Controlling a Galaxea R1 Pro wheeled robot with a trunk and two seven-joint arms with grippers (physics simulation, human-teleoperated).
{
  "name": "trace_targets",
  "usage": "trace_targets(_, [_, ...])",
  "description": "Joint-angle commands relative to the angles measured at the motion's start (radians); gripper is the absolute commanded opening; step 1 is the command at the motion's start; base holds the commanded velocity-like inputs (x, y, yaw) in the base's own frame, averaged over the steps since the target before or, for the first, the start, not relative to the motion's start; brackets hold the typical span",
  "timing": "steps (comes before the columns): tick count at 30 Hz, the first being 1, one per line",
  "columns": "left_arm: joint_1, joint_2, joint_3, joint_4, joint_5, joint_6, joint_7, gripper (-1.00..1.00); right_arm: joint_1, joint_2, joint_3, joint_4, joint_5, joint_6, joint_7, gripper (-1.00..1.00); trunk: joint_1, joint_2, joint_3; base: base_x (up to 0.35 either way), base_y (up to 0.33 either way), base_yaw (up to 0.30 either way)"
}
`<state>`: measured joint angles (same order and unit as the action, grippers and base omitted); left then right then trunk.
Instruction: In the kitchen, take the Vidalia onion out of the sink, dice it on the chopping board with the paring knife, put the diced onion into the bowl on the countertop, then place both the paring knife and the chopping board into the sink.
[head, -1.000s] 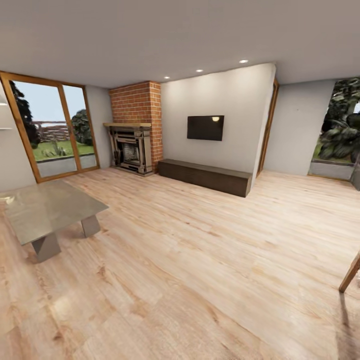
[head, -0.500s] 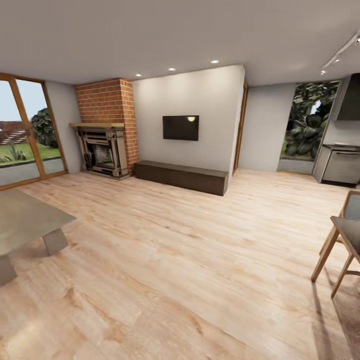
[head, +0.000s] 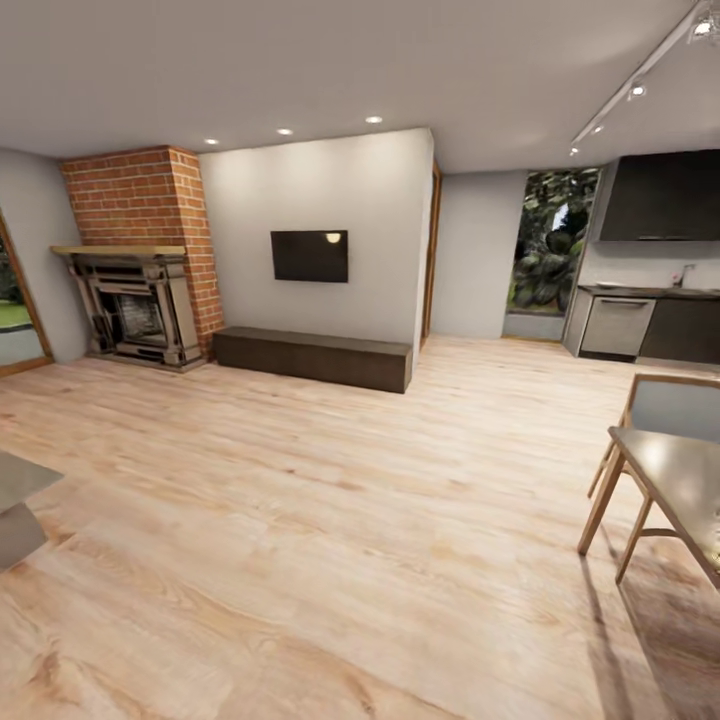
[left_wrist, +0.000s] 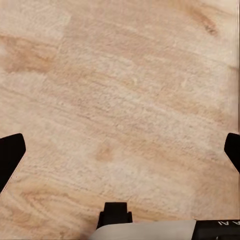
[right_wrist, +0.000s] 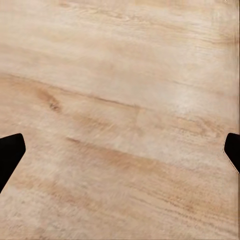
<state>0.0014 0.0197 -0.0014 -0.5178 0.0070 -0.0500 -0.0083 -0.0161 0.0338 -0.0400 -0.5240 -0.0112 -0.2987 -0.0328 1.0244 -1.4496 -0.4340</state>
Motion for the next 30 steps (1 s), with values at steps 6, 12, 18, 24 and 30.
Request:
trace_targets(6, [0.000, 0.000, 0.000, -0.001, 0.001, -0.002, -0.001, 1.00, -0.001, 0.001, -0.002, 0.001, -0.001, -0.003, 0.001, 1.00, 0.001, 0.000, -0.001, 0.345, 0.000, -0.294])
trace_targets(12, [0.000, 0.000, 0.000, -0.001, 0.001, -0.002, -0.001, 1.00, -0.001, 0.000, -0.003, 0.001, -0.001, -0.003, 0.001, 1.00, 0.001, 0.000, -0.001, 0.346, 0.000, -0.294])
trace_targets(18, [0.000, 0.000, 0.000, -0.001, 0.001, -0.002, -0.001, 1.00, -0.001, 0.001, -0.001, 0.001, -0.001, -0.003, 0.000, 1.00, 0.001, 0.000, -0.001, 0.346, 0.000, -0.224])
trace_targets(24, [0.000, 0.000, 0.001, -0.001, 0.000, -0.002, 0.000, 1.00, -0.001, 0.001, -0.001, 0.001, -0.001, -0.003, -0.003, 1.00, 0.001, 0.000, -0.001, 0.346, 0.000, -0.035])
trace_targets(30, [0.000, 0.000, 0.001, -0.001, 0.001, -0.002, 0.000, 1.00, -0.001, 0.001, -0.001, 0.001, 0.000, -0.003, -0.004, 1.00, 0.001, 0.000, -0.001, 0.346, 0.000, -0.004])
